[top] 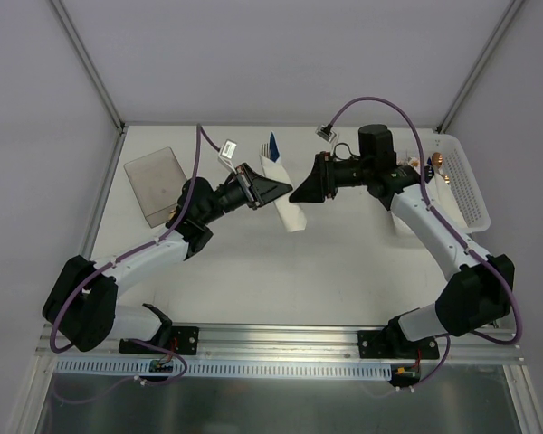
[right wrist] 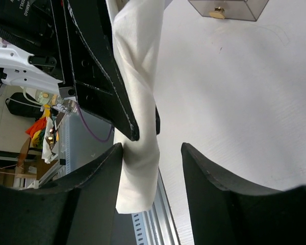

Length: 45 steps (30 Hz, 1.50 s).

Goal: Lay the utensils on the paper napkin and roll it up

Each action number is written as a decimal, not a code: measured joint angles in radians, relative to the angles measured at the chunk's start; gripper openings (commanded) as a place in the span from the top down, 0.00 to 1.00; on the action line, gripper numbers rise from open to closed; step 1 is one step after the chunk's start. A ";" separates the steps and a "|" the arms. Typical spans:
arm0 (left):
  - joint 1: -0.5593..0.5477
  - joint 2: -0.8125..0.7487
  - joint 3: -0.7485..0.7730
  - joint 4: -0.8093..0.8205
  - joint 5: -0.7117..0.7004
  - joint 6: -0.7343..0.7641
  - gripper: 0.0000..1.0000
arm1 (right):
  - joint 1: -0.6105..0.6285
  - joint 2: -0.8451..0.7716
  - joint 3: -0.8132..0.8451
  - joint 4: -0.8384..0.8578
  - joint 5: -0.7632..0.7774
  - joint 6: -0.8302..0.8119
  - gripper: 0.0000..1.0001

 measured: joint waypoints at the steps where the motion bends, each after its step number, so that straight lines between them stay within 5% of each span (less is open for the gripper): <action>1: 0.000 0.000 0.003 0.004 0.001 -0.001 1.00 | -0.003 0.000 0.007 -0.006 0.002 -0.006 0.46; 18: 0.000 0.000 0.007 0.011 0.004 -0.006 1.00 | 0.030 0.005 0.017 -0.015 -0.066 -0.001 0.55; 27: 0.001 0.002 0.007 0.020 0.006 -0.008 1.00 | 0.029 0.021 -0.007 0.045 -0.091 0.074 0.82; 34: 0.002 0.008 0.007 0.030 0.001 -0.009 1.00 | 0.021 0.047 -0.040 0.151 -0.138 0.202 0.67; 37: 0.001 0.010 0.007 0.034 0.001 -0.010 1.00 | 0.027 0.055 -0.045 0.180 -0.146 0.240 0.68; 39: 0.001 0.010 0.007 0.039 0.001 -0.011 1.00 | 0.028 0.056 -0.045 0.191 -0.149 0.255 0.73; 42: 0.001 0.010 0.007 0.051 0.000 -0.014 1.00 | 0.029 0.056 -0.047 0.219 -0.159 0.270 0.93; 45: 0.001 0.010 0.007 0.057 0.001 -0.019 1.00 | 0.027 0.056 -0.055 0.243 -0.169 0.276 1.00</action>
